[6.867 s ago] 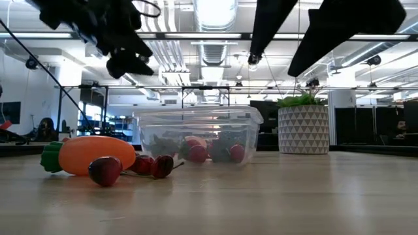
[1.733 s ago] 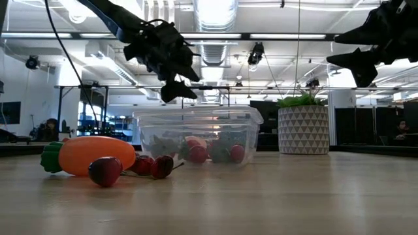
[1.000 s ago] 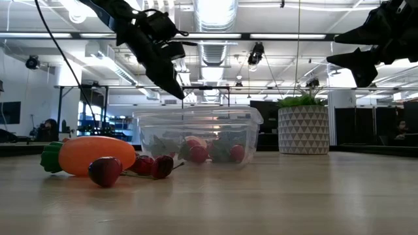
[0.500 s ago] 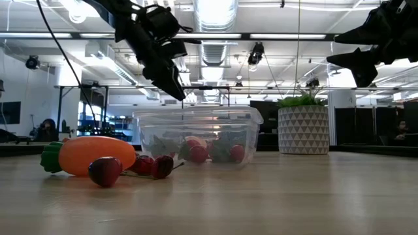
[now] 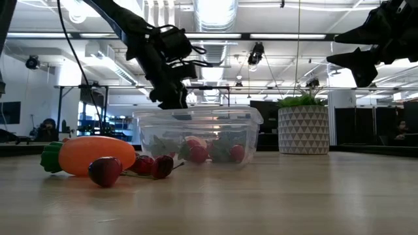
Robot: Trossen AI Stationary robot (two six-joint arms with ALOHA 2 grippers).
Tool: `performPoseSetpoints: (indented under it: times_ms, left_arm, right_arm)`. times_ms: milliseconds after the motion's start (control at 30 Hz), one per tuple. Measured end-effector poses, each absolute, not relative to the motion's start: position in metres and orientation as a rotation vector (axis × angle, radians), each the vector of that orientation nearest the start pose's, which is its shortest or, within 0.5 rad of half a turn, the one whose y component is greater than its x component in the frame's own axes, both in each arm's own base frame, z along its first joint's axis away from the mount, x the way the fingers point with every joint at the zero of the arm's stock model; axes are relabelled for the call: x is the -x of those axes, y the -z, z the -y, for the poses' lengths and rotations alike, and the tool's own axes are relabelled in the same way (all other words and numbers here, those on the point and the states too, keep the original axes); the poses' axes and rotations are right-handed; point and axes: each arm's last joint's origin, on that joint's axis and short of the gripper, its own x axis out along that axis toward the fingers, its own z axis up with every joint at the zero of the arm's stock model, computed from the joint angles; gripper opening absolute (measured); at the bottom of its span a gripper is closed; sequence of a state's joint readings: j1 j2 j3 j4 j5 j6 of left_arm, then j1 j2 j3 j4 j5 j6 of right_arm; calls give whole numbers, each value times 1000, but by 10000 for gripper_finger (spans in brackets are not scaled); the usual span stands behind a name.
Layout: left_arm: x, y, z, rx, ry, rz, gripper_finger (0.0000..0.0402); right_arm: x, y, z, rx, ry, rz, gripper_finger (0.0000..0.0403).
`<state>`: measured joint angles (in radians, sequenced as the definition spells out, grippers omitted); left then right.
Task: Pick and placing Produce into tupperware
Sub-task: Put the pink peach into the transparent container
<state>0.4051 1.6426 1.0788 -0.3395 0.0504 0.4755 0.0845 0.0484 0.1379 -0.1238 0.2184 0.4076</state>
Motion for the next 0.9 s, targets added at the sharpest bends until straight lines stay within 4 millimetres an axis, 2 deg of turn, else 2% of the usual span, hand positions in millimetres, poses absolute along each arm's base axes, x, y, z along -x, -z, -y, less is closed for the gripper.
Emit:
performPoseSetpoints:
  times_ms: [267, 433, 900]
  left_arm:
    - [-316, -208, -124, -115, -128, -927, 274]
    - [-318, -205, -121, -127, -132, -936, 290]
    - [-320, -204, -117, -140, -128, -926, 290]
  right_arm:
    - [-91, -195, -1, -402, 139, -6, 221]
    - [-91, -195, -1, -402, 139, -6, 221]
    - [-91, -195, -1, -402, 139, -6, 221]
